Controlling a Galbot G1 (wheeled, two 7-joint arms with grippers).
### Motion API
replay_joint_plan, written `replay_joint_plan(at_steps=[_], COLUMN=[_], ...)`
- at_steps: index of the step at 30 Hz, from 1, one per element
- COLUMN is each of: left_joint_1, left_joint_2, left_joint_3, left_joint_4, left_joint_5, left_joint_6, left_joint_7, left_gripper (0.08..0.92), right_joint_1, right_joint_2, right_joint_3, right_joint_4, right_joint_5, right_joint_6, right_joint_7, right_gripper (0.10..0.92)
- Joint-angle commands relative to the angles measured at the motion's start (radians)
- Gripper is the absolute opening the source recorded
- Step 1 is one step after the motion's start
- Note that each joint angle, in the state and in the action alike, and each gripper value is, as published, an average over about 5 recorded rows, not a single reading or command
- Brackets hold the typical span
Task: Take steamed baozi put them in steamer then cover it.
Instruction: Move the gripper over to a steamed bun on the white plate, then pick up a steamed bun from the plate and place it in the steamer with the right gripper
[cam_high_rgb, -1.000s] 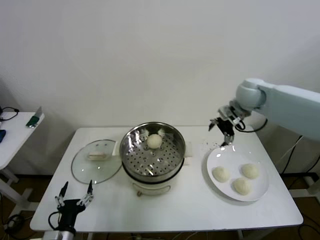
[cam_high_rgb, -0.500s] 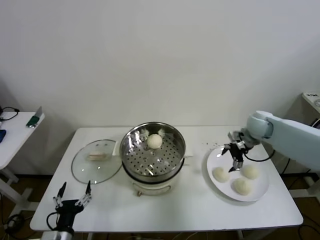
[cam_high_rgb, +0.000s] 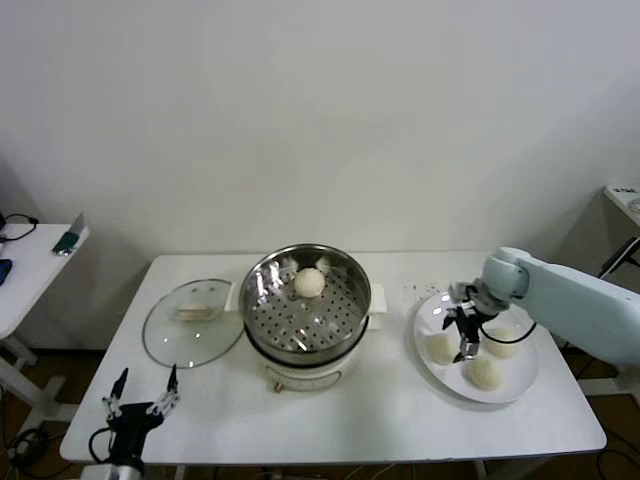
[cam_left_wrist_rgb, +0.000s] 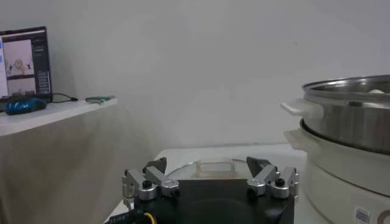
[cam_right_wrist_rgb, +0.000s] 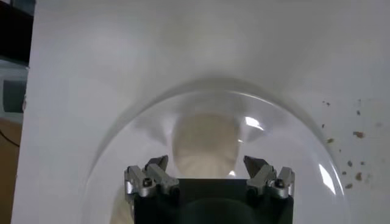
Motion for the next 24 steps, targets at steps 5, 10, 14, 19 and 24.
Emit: replay_joint_plan(at_steps=[5, 10, 14, 19, 24], left_joint_1=[0.001, -0.001, -0.003, -0.005, 0.000], left_joint_2=[-0.001, -0.002, -0.002, -0.002, -0.001], left_joint_3=[-0.002, 0.001, 0.004, 0.006, 0.013], left_joint_4=[0.006, 0.006, 0.004, 0.005, 0.000], left_joint_5=[0.003, 0.005, 0.007, 0.008, 0.012], left_joint_6=[-0.002, -0.001, 0.000, 0.001, 0.000], left_joint_7=[-0.001, -0.002, -0.002, -0.004, -0.004], left_gripper=[0.823, 0.823, 0.823, 0.823, 0.823], right_joint_1=[-0.046, -0.041, -0.032, -0.007, 0.118], right_joint_2=[0.047, 0.045, 0.036, 0.015, -0.011], right_joint_3=[0.021, 0.018, 0.014, 0.011, -0.038], right_joint_4=[-0.052, -0.052, -0.047, -0.025, -0.006], right_joint_5=[-0.009, -0.005, -0.002, 0.030, 0.119], right_joint_6=[-0.007, -0.005, -0.003, -0.008, -0.013], right_joint_7=[0.004, 0.003, 0.002, 0.013, 0.015], right_gripper=[0.812, 0.734, 0.705, 0.696, 0.696])
